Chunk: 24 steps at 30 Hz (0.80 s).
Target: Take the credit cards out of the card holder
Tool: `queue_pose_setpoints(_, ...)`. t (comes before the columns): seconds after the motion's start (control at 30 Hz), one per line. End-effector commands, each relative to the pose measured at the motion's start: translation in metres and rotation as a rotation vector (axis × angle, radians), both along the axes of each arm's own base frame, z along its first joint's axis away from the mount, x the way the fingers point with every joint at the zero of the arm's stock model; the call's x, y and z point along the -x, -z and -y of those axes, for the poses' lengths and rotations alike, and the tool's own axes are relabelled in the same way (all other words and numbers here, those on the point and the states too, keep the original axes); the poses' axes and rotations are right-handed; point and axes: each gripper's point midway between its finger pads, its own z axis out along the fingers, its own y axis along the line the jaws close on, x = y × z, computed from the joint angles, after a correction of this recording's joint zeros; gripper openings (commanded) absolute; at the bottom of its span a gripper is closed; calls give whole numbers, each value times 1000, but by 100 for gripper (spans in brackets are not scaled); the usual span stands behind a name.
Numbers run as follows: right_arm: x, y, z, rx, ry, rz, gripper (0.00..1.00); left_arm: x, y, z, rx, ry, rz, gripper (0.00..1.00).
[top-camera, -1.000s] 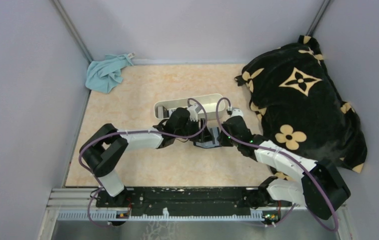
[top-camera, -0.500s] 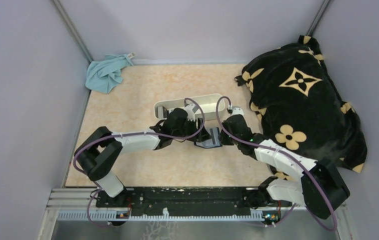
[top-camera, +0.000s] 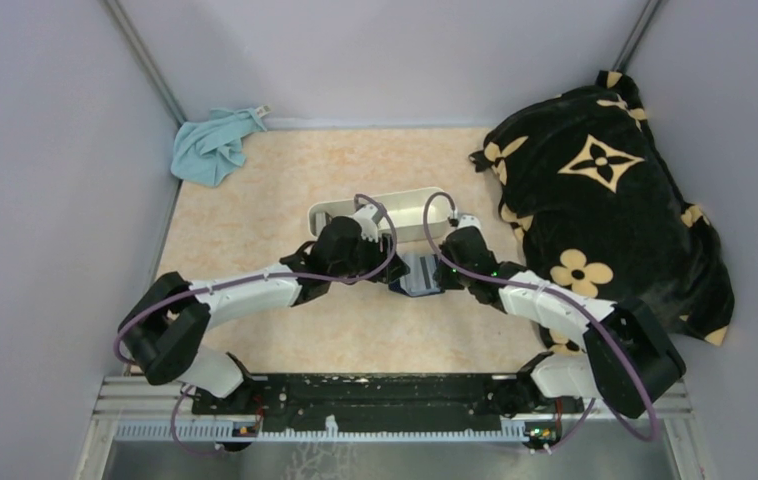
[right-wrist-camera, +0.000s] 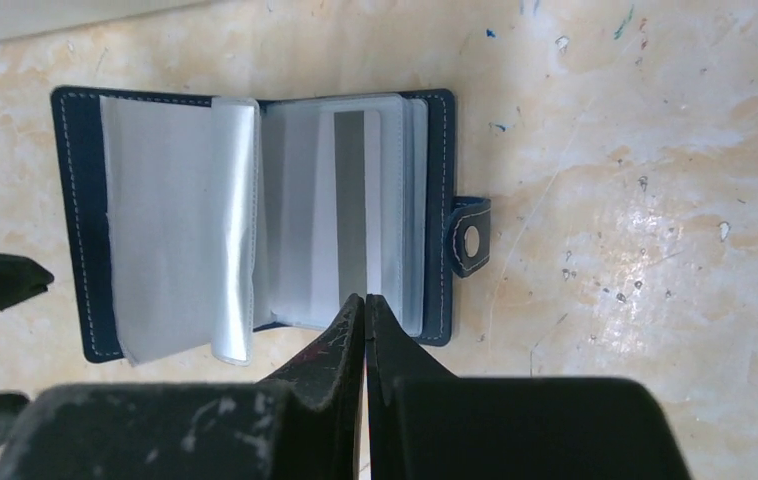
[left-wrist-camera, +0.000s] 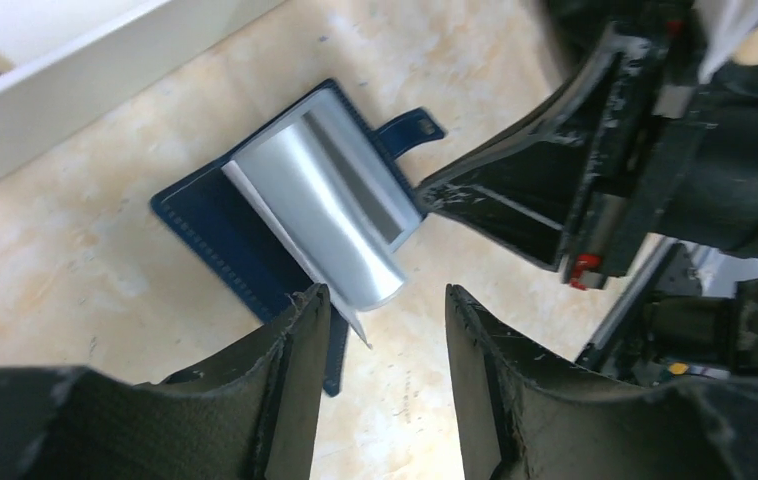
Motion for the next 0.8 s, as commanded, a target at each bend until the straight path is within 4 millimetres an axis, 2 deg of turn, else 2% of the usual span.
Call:
queue_pose_setpoints(0.0,-26,-46,3,-117,72,131,0,0,-51,31,183,82,40,54)
queue_pose_setpoints(0.07,-26,-54,17,-176,114,150,0,-2,-58,46,228,117,23,63)
queue_pose_setpoints(0.1,-26,-56,27,-178,134,159,0,-5,-50,54,221,131,-2,67)
queue_pose_setpoints(0.13,-25,-56,37,-169,157,160,0,-9,-54,64,234,149,-9,71)
queue_pose_setpoints(0.2,-22,-58,48,-147,173,164,0,-15,-45,78,233,164,-30,79)
queue_pose_setpoints(0.37,-12,-56,57,-130,185,159,0,-31,-12,95,199,143,-80,74)
queue_pose_setpoints(0.5,-8,-52,60,-127,189,151,0,-29,5,88,158,127,-100,68)
queue_pose_setpoints(0.7,-9,-46,54,-136,160,136,0,-15,29,55,53,90,-109,67)
queue_pose_setpoints(0.77,-11,-45,50,-145,148,129,0,-8,29,47,52,84,-114,67)
